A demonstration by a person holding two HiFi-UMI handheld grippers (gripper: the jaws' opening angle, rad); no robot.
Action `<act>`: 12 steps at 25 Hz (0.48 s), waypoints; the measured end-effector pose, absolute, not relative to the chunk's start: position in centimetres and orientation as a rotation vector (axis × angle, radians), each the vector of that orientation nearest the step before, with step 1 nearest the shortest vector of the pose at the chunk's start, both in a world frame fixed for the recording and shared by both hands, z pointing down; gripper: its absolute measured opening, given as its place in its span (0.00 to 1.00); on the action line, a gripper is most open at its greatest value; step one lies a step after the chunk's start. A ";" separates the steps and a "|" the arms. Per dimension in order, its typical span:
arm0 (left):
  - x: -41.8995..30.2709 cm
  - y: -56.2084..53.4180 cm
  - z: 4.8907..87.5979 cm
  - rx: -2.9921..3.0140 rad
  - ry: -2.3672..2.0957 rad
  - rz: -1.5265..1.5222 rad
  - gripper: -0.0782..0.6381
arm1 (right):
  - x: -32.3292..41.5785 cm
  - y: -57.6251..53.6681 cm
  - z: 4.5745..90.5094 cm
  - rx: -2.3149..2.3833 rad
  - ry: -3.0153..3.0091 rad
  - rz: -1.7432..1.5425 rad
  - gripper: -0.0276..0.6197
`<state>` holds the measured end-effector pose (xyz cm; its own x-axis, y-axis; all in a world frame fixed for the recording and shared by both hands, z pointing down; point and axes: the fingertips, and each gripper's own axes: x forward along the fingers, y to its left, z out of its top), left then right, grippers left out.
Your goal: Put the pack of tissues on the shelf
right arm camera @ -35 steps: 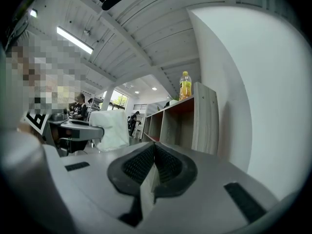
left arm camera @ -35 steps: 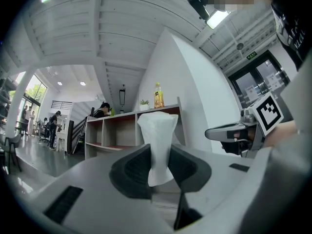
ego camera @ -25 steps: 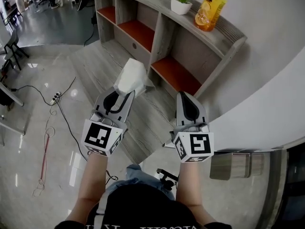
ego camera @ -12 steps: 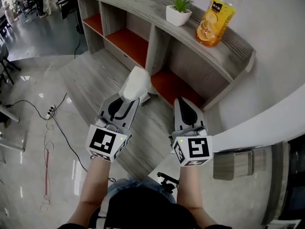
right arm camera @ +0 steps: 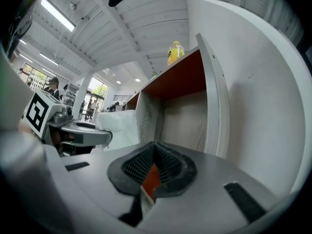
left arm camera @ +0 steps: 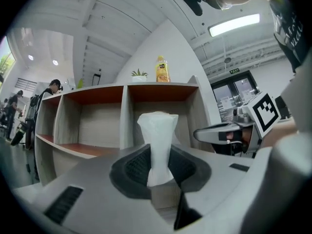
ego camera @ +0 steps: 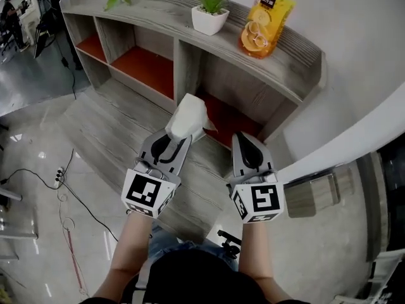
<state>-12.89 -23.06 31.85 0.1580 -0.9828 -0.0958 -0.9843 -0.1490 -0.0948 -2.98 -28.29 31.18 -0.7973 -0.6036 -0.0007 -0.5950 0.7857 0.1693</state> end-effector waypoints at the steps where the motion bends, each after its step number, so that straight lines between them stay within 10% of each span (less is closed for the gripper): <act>1: -12.8 -23.4 31.9 -2.311 1.924 0.020 0.24 | -2.8 -28.4 31.1 1.018 -2.907 -0.243 0.07; 12: -13.9 -24.6 30.2 -2.484 1.684 0.096 0.24 | -1.9 -26.2 29.3 1.302 -2.758 -0.293 0.07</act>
<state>-13.89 -24.63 30.15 0.3720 -0.9190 -0.1307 -0.9279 -0.3643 -0.0791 -1.95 -26.20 29.29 -0.6363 -0.7714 -0.0110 -0.7565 0.6211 0.2049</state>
